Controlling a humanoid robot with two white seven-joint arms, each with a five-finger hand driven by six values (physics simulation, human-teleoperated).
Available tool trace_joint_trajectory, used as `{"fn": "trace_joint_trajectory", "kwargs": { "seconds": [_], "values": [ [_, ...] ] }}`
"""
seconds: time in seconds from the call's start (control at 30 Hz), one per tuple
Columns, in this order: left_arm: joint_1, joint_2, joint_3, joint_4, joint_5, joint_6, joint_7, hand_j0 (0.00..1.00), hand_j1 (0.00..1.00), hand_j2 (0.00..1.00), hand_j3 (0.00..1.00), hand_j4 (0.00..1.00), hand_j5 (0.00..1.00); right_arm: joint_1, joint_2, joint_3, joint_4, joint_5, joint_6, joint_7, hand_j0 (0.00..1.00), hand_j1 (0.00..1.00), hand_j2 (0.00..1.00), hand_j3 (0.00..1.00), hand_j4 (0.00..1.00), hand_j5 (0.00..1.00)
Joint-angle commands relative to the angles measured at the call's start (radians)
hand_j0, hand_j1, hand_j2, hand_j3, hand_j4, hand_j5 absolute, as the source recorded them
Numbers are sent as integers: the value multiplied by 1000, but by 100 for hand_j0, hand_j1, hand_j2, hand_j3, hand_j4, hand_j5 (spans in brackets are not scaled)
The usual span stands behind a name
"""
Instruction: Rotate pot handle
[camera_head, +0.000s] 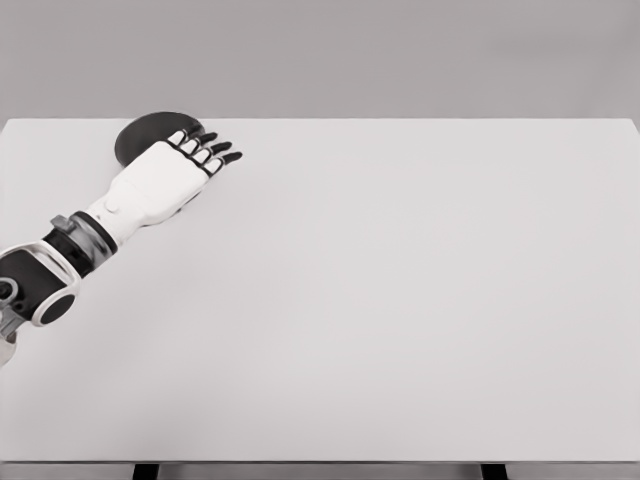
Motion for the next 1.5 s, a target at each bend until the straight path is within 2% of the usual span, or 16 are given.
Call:
{"fn": "trace_joint_trajectory", "kwargs": {
  "seconds": [0.0, 0.13, 0.3, 0.5, 0.63, 1.13, 1.23, 1.47],
  "values": [
    [0, 5, 1, 1, -15, 5, 1, 100, 100, 100, 100, 100, 100, 0, 0, 0, 0, 0, 0, 0, 100, 100, 100, 100, 100, 100],
    [-3, -3, 1, 31, -10, 4, 1, 100, 100, 100, 100, 100, 100, 0, 0, 0, 0, 0, 0, 0, 100, 100, 100, 100, 100, 100],
    [-29, -34, -3, 115, -9, 2, 8, 100, 100, 100, 100, 100, 100, 0, 0, 0, 0, 0, 0, 0, 100, 100, 100, 100, 100, 100],
    [-32, -29, 6, 120, -6, -4, 8, 100, 100, 100, 100, 100, 100, 0, 0, 0, 0, 0, 0, 0, 100, 100, 100, 100, 100, 100],
    [-38, -34, 9, 173, -6, -4, 8, 100, 100, 100, 100, 100, 100, 0, 0, 0, 0, 0, 0, 0, 100, 100, 100, 100, 100, 100],
    [-44, -20, 15, 147, 28, -15, 3, 100, 100, 100, 100, 100, 100, 0, 0, 0, 0, 0, 0, 0, 100, 100, 100, 100, 100, 100],
    [-38, -18, 37, 147, 28, -16, 0, 100, 100, 100, 100, 100, 100, 0, 0, 0, 0, 0, 0, 0, 100, 100, 100, 100, 100, 100],
    [-34, 19, 37, 150, 26, -16, -2, 100, 100, 100, 100, 100, 100, 0, 0, 0, 0, 0, 0, 0, 100, 100, 100, 100, 100, 100]
  ]
}}
